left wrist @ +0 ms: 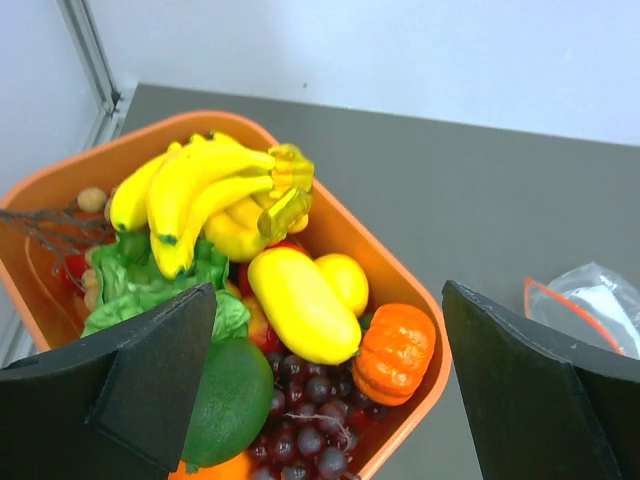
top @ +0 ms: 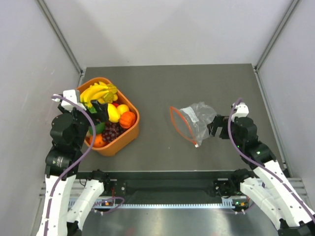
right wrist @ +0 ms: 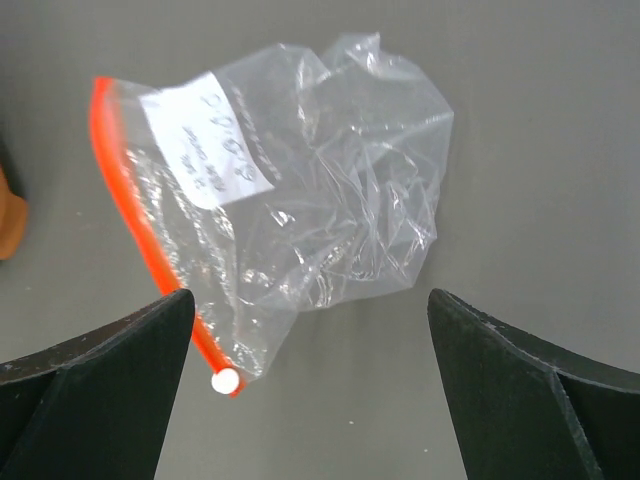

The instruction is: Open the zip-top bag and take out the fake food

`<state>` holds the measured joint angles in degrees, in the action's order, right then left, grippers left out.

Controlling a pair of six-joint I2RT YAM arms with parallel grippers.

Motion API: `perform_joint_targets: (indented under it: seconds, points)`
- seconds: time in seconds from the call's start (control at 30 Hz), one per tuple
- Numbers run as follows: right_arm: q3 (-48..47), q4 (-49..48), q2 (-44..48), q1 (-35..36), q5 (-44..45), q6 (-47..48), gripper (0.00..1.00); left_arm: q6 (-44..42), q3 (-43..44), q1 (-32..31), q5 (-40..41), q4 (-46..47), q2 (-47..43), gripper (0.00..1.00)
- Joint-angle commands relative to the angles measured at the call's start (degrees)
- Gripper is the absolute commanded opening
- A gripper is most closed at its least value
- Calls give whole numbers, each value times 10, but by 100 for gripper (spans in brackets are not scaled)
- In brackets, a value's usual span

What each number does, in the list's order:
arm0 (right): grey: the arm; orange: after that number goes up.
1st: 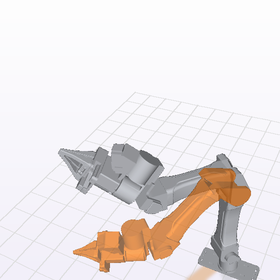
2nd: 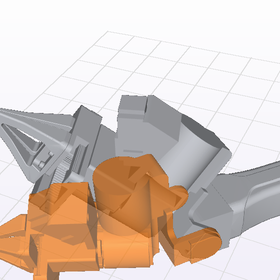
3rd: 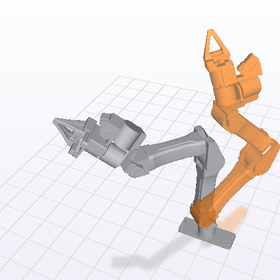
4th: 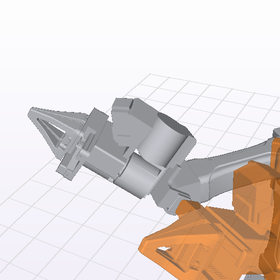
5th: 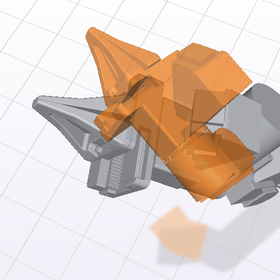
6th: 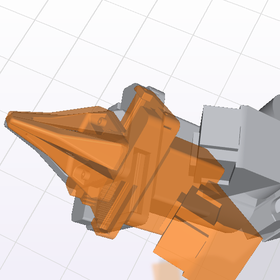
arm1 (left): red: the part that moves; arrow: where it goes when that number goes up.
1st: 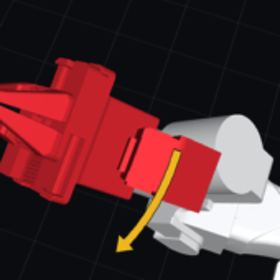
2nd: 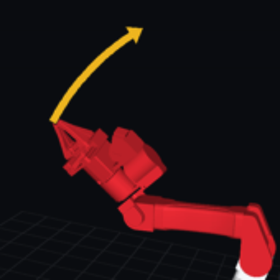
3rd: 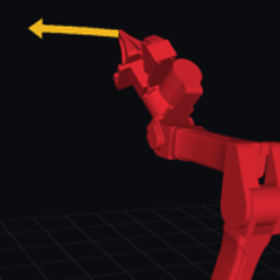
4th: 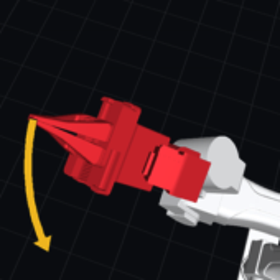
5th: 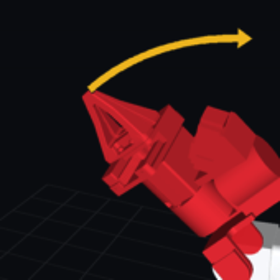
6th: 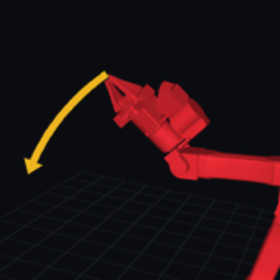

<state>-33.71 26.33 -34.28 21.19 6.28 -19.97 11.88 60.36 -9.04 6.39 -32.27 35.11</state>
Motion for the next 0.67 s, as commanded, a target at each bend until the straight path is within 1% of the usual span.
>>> perform_joint_targets:
  seconds: [0.0, 0.17, 0.3, 0.5, 0.63]
  points:
    - [-64, 23, 11, -8, -7, 25, 100, -12, 30, 2, -16, -22, 2, 99]
    - [-106, 56, 18, -9, -7, 43, 100, -18, 30, 2, 2, -31, -7, 99]
    - [-136, 72, 27, -9, 1, 48, 100, -19, 27, 2, -1, -40, -13, 99]
    - [-155, 88, 29, -9, 10, 56, 100, -22, 28, 2, 17, -56, -16, 99]
    - [-163, 96, 29, -9, 14, 60, 100, -31, 33, 2, 13, -67, -19, 99]
